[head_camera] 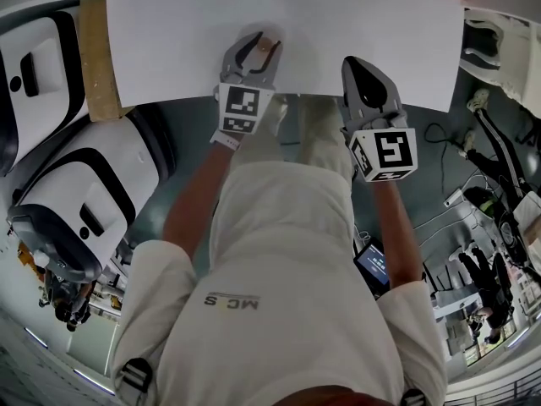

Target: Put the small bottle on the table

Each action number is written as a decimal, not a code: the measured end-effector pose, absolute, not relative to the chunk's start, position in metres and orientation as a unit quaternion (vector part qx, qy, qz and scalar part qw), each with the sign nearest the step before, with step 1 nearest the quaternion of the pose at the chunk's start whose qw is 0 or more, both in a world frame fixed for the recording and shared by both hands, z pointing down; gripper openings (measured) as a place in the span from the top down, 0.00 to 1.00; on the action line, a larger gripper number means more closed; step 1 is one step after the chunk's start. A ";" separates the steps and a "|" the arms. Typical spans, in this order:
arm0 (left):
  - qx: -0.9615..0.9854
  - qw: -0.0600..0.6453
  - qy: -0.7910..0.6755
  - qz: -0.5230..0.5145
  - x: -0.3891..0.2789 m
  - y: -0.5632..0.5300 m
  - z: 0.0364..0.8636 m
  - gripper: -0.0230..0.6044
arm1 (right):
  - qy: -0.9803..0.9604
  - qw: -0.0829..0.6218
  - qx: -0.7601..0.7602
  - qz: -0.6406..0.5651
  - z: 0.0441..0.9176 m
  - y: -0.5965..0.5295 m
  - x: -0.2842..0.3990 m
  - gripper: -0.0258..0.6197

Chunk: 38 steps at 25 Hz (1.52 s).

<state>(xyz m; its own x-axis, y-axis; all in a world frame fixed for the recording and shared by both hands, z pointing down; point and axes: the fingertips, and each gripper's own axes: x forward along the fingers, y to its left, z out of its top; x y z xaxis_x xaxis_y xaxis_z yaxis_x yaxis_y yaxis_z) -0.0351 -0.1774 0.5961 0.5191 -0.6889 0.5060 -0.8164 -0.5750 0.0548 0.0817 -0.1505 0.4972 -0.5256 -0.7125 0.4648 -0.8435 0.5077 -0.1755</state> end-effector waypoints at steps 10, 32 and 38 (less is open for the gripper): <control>0.863 0.124 -0.450 0.191 -0.039 -0.182 0.563 0.66 | -0.848 0.160 0.468 0.192 0.482 -0.143 0.087 0.96; 0.878 0.069 -0.455 0.132 -0.033 -0.143 0.412 0.96 | -0.857 0.085 0.486 0.148 0.365 -0.112 0.110 0.96; 0.888 0.071 -0.437 0.122 -0.027 -0.125 0.371 0.96 | -0.863 0.064 0.480 0.144 0.332 -0.097 0.114 0.96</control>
